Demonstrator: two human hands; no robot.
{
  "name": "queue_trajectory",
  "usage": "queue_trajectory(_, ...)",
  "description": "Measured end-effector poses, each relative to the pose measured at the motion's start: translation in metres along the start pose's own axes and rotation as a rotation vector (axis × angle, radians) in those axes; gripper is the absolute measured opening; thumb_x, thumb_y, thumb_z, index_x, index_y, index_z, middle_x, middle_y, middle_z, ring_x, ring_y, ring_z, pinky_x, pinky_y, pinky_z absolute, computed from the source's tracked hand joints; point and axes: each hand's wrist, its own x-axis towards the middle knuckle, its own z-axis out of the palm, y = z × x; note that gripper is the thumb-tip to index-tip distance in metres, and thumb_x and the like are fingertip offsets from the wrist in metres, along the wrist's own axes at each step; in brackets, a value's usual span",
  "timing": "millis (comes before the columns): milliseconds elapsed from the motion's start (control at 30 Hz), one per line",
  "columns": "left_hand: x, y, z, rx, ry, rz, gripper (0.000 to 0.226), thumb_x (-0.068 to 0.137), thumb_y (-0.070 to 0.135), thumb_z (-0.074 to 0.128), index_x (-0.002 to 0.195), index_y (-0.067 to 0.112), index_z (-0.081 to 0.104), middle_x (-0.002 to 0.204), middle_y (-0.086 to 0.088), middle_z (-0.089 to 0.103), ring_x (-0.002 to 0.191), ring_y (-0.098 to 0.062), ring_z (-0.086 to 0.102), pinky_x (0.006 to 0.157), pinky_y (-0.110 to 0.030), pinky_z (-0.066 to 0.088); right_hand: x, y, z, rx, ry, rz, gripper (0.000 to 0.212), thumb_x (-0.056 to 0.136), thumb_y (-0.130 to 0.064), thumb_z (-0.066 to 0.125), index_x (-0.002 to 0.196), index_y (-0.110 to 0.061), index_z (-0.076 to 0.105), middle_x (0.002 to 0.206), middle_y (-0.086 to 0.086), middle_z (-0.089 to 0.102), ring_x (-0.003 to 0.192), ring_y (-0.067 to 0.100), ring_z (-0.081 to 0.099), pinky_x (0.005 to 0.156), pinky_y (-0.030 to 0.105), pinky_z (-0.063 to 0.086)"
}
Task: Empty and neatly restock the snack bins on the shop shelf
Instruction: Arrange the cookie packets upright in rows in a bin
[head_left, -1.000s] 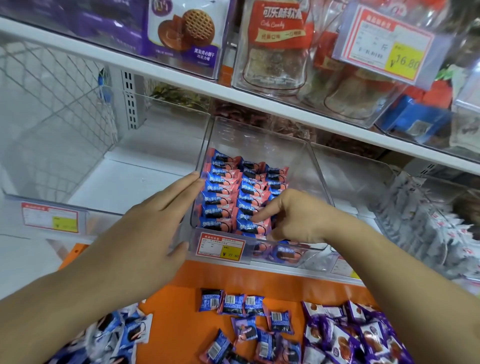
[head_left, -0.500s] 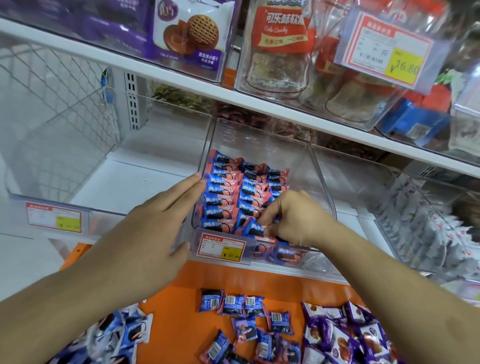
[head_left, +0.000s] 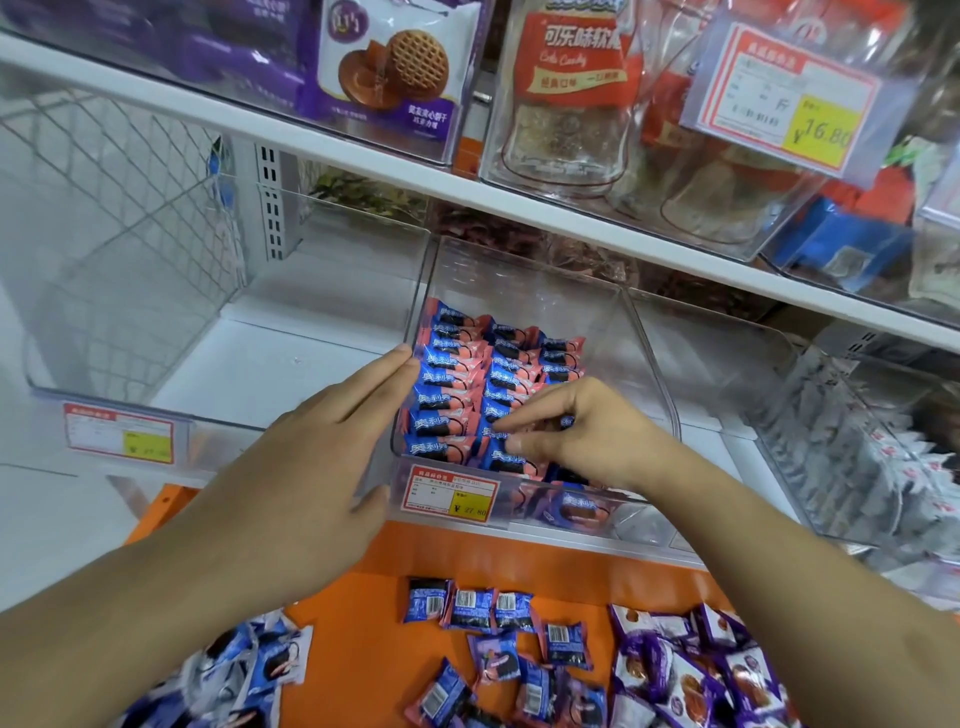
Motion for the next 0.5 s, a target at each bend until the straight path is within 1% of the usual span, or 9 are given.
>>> queue_trajectory(67, 0.0, 0.0, 0.0, -0.003, 0.003, -0.006, 0.098, 0.1, 0.036, 0.059, 0.159, 0.048, -0.018, 0.16, 0.038, -0.025, 0.143, 0.017, -0.008, 0.105, -0.004, -0.001, -0.001, 0.0, 0.006, -0.03, -0.061, -0.033, 0.029, 0.08, -0.023, 0.091, 0.106, -0.036, 0.083, 0.089, -0.013, 0.075, 0.088, 0.019, 0.071, 0.086, 0.039, 0.06)
queue_trajectory(167, -0.001, -0.001, 0.0, 0.002, 0.012, 0.003, 0.1, 0.099, 0.036, 0.06, 0.158, 0.049, -0.019, 0.159, 0.04, -0.026, 0.146, 0.015, -0.007, 0.11, -0.009, 0.004, 0.001, 0.001, 0.006, -0.173, -0.088, -0.056, 0.038, 0.078, -0.019, 0.092, 0.111, -0.036, 0.082, 0.085, -0.017, 0.071, 0.084, 0.015, 0.067, 0.082, 0.036, 0.058)
queue_trajectory(233, -0.002, -0.001, 0.0, 0.005, 0.009, 0.0, 0.101, 0.099, 0.036, 0.061, 0.157, 0.05, -0.02, 0.158, 0.041, -0.028, 0.146, 0.016, -0.009, 0.111, -0.01, 0.004, 0.001, 0.001, 0.002, -0.235, -0.102, -0.066, 0.039, 0.079, -0.018, 0.092, 0.112, -0.036, 0.082, 0.088, -0.01, 0.072, 0.084, 0.015, 0.067, 0.08, 0.033, 0.058)
queue_trajectory(300, -0.001, -0.001, 0.0, 0.015, 0.016, 0.005, 0.103, 0.098, 0.035, 0.061, 0.157, 0.051, -0.021, 0.159, 0.039, -0.027, 0.148, 0.013, -0.006, 0.116, -0.014, 0.007, 0.001, 0.0, -0.002, -0.27, -0.119, -0.085, 0.041, 0.079, -0.014, 0.091, 0.113, -0.035, 0.082, 0.09, -0.005, 0.072, 0.085, 0.015, 0.066, 0.077, 0.028, 0.056)
queue_trajectory(400, -0.002, -0.001, 0.001, 0.067, 0.037, 0.013, 0.105, 0.098, 0.035, 0.061, 0.157, 0.049, -0.024, 0.162, 0.034, -0.025, 0.152, 0.007, -0.003, 0.123, -0.024, 0.014, 0.001, 0.0, -0.004, -0.292, -0.132, -0.083, 0.048, 0.079, -0.003, 0.087, 0.113, -0.036, 0.081, 0.09, -0.004, 0.07, 0.086, 0.016, 0.065, 0.079, 0.029, 0.057)
queue_trajectory(500, -0.001, -0.001, 0.0, 0.102, 0.044, 0.015, 0.103, 0.098, 0.035, 0.061, 0.159, 0.046, -0.022, 0.166, 0.029, -0.02, 0.154, 0.002, -0.001, 0.123, -0.026, 0.015, 0.001, 0.0, -0.003, -0.345, -0.138, -0.082, 0.055, 0.08, 0.003, 0.082, 0.115, -0.04, 0.079, 0.093, -0.006, 0.069, 0.087, 0.014, 0.063, 0.079, 0.031, 0.056)
